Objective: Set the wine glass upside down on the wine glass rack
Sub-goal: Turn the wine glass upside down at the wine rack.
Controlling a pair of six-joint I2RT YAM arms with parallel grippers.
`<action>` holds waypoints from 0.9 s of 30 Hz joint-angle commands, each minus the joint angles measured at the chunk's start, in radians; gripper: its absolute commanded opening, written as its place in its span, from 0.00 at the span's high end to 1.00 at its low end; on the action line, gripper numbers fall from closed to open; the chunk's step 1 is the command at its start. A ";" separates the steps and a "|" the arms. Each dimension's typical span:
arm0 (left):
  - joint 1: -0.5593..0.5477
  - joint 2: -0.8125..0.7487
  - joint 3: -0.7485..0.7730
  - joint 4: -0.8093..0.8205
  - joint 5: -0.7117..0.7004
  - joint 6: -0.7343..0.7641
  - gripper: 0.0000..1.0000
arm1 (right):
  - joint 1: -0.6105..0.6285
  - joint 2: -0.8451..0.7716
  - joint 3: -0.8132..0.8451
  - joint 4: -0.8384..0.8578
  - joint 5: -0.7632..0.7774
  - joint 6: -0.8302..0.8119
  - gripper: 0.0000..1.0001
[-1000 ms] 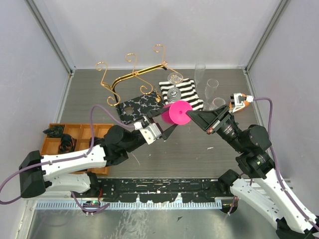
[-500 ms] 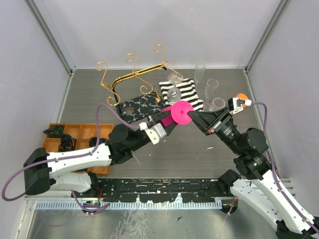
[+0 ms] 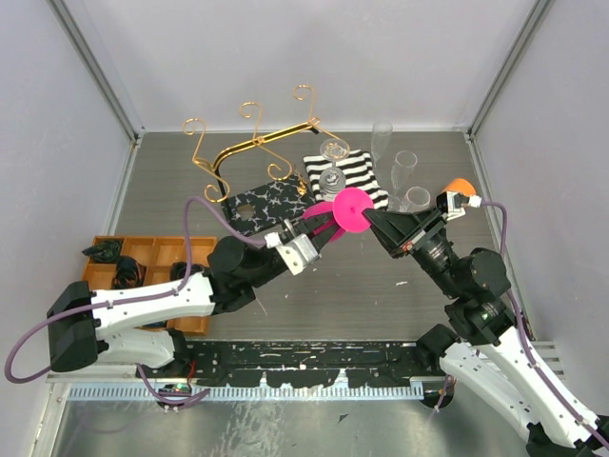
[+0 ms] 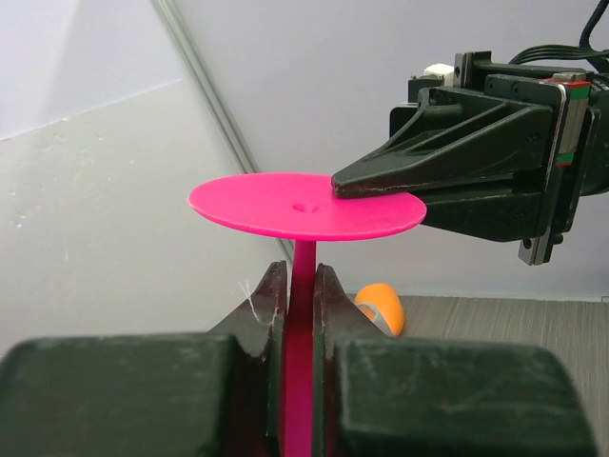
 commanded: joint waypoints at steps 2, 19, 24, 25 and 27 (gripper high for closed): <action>0.002 0.013 0.012 0.002 -0.038 0.019 1.00 | 0.003 -0.023 0.008 0.124 0.009 0.052 0.99; 0.001 -0.102 -0.059 -0.117 -0.143 -0.026 1.00 | 0.003 -0.051 0.017 -0.012 0.060 -0.144 0.43; 0.002 -0.227 -0.133 -0.196 -0.228 -0.060 1.00 | 0.003 -0.069 0.032 -0.136 0.115 -0.270 0.42; 0.003 -0.258 -0.155 -0.221 -0.255 -0.069 1.00 | 0.003 -0.075 0.031 -0.155 0.128 -0.291 0.42; 0.004 -0.321 -0.189 -0.287 -0.302 -0.078 1.00 | 0.003 -0.090 0.027 -0.189 0.158 -0.330 0.41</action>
